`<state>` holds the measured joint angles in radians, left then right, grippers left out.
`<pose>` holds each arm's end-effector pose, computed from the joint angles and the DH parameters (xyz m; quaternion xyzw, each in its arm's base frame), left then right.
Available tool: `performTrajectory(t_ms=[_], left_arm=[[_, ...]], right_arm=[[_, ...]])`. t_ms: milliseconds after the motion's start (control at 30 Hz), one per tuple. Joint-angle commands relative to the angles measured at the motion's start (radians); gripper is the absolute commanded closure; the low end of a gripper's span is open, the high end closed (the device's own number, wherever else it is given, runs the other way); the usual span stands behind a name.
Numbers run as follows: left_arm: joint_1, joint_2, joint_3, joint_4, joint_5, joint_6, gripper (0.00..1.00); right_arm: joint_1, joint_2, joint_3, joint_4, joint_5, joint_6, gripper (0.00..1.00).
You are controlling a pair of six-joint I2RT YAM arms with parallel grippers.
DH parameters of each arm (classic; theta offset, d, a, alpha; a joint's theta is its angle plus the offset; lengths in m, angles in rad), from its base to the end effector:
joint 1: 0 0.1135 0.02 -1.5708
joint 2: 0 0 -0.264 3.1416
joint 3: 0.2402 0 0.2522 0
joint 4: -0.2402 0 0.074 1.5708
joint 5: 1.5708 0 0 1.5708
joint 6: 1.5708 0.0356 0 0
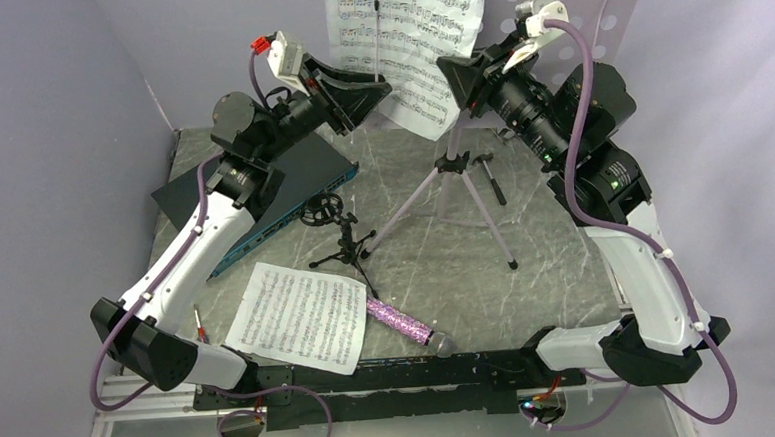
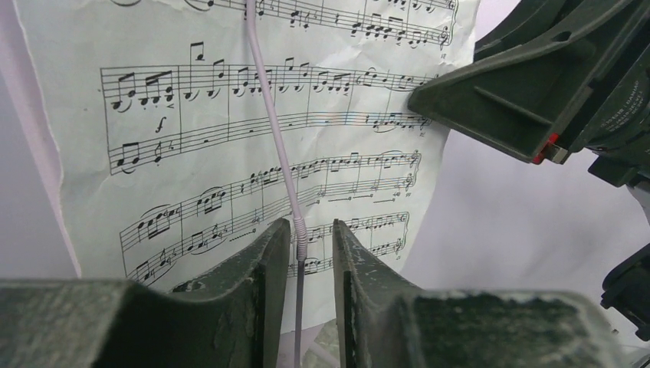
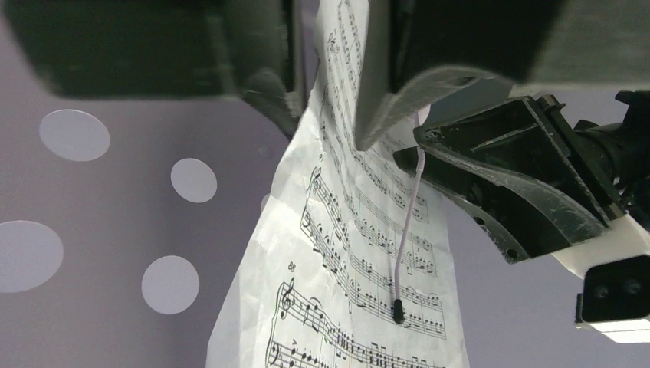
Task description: Set up the instrument practice props
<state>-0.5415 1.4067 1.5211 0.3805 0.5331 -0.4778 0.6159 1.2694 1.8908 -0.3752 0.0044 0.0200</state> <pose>0.2525 -0.1730 0.5112 0.2418 0.4868 -0.5220 0.6573 0.1733 0.1224 0.5837 -0.1789 0.5883 0.2452 0.7495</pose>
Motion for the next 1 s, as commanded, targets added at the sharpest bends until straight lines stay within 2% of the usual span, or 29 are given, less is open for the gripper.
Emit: performTrajectory(t_ms=[0, 133, 367, 867, 967], left_arm=[[0.002, 0.008, 0.058, 0.042, 0.036, -0.021, 0.72], [0.003, 0.011, 0.06, 0.044, 0.042, -0.024, 0.79], [0.002, 0.002, 0.056, 0.036, 0.046, -0.011, 0.97], [0.002, 0.003, 0.055, 0.033, 0.061, 0.003, 0.97], [0.002, 0.0, 0.047, 0.035, 0.056, 0.001, 0.93]], right_arm=[[-0.002, -0.002, 0.015, 0.047, 0.026, 0.0, 0.87], [-0.001, 0.025, 0.058, 0.019, 0.019, -0.012, 1.0], [-0.002, 0.067, 0.117, -0.023, -0.018, -0.053, 1.0], [-0.001, 0.127, 0.208, -0.088, -0.045, -0.091, 1.0], [-0.002, 0.137, 0.218, -0.1, -0.039, -0.097, 1.0]])
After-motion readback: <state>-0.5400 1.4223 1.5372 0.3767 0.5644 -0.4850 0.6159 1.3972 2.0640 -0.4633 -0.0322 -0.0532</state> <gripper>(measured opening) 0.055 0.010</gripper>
